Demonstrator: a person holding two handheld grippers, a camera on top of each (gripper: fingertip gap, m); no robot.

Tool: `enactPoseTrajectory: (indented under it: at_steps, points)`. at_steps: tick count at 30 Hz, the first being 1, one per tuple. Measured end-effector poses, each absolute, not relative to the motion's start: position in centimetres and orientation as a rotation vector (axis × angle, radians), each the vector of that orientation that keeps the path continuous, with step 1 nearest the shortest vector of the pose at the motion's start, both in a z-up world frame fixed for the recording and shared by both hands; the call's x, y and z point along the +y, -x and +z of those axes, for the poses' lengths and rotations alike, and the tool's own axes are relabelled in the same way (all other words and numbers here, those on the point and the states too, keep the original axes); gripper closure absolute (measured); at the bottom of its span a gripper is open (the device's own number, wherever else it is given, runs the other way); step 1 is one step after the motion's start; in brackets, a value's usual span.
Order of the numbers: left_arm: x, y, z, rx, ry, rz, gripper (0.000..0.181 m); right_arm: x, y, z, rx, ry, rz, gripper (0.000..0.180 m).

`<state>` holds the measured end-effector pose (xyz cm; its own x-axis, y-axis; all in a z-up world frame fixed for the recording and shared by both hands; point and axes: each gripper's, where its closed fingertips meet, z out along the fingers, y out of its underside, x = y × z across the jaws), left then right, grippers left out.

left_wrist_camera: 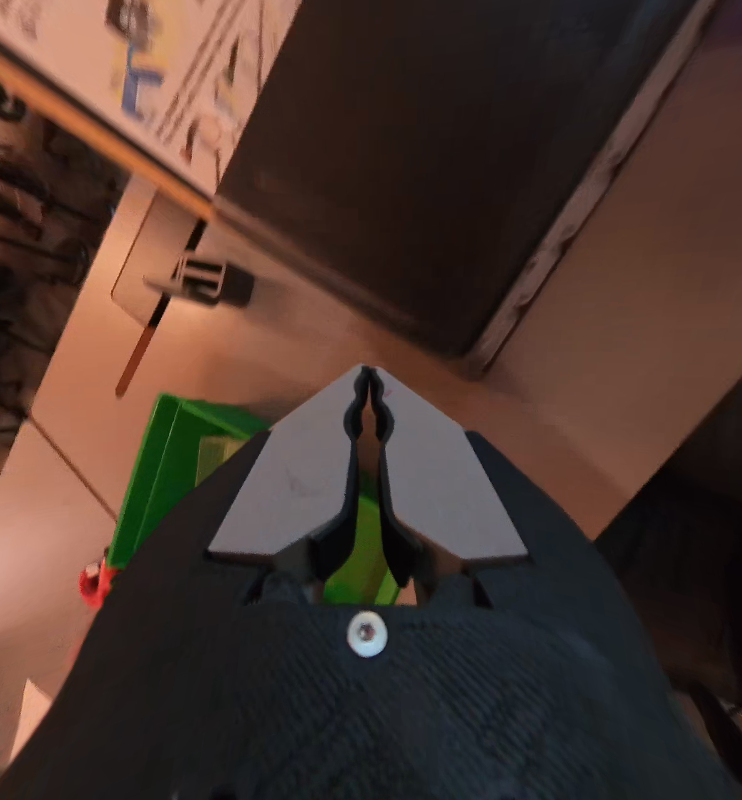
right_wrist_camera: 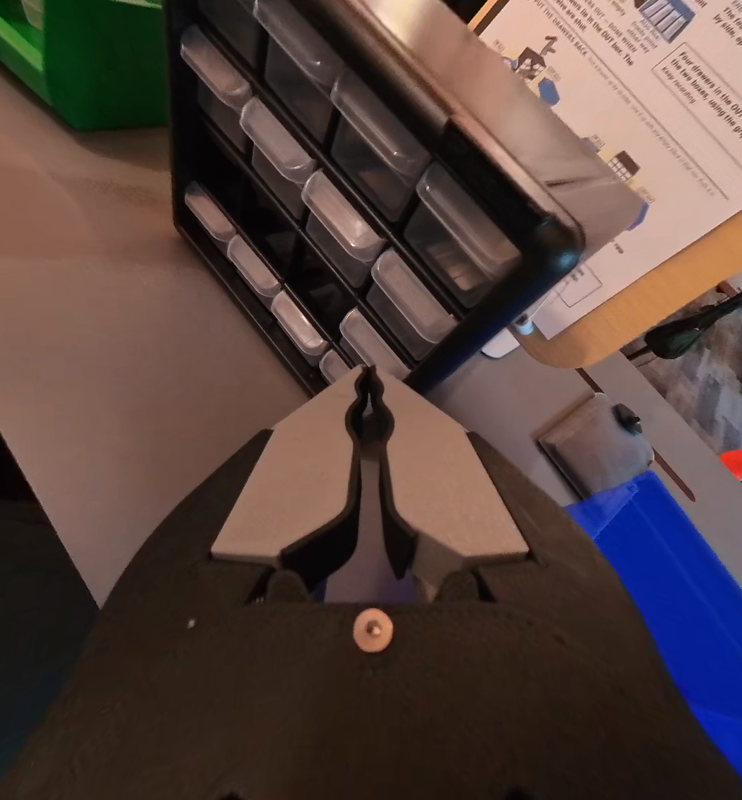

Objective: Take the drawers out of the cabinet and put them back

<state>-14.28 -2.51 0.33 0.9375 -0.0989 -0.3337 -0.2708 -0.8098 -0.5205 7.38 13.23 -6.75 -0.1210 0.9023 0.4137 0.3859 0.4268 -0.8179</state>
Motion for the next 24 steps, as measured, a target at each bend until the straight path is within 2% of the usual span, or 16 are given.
enactPoseTrajectory:
  at_steps: [3, 4, 5, 6, 9, 17, 19, 21, 24]
  points:
    - [-6.6, 19.2, -2.6, 0.124, 2.636, 0.479, 0.181, 13.1, -7.8, -6.4, -1.705, 1.114, 0.692, 0.180]
    - [-7.6, 20.3, -3.2, 0.094, 2.657, 0.485, 0.159, 13.2, -7.9, -6.4, -1.706, 1.109, 0.683, 0.180]
    - [-8.5, 21.5, -3.6, 0.068, 2.654, 0.499, 0.119, 13.3, -8.0, -6.4, -1.708, 1.107, 0.673, 0.180]
    - [-9.4, 22.7, -4.2, 0.029, 2.656, 0.511, 0.135, 13.4, -8.1, -6.5, -1.710, 1.107, 0.667, 0.180]
    - [-12.4, 25.3, -7.4, -0.097, 2.731, 0.470, 0.129, 13.3, -8.2, -6.5, -1.710, 1.108, 0.675, 0.180]
    - [-18.4, 29.3, -16.3, -0.185, 2.939, 0.508, 0.132, 12.9, -8.3, -6.9, -1.748, 1.075, 0.638, 0.180]
    - [-19.5, 29.7, -17.6, -0.191, 2.994, 0.530, 0.141, 12.8, -8.3, -7.1, -1.762, 1.066, 0.622, 0.180]
    - [-20.3, 29.1, -18.5, -0.134, 3.074, 0.469, 0.177, 12.7, -8.3, -7.2, -1.774, 1.057, 0.614, 0.180]
    - [-20.6, 28.6, -17.8, -0.102, 3.135, 0.414, 0.179, 12.7, -8.4, -7.4, -1.784, 1.047, 0.604, 0.180]
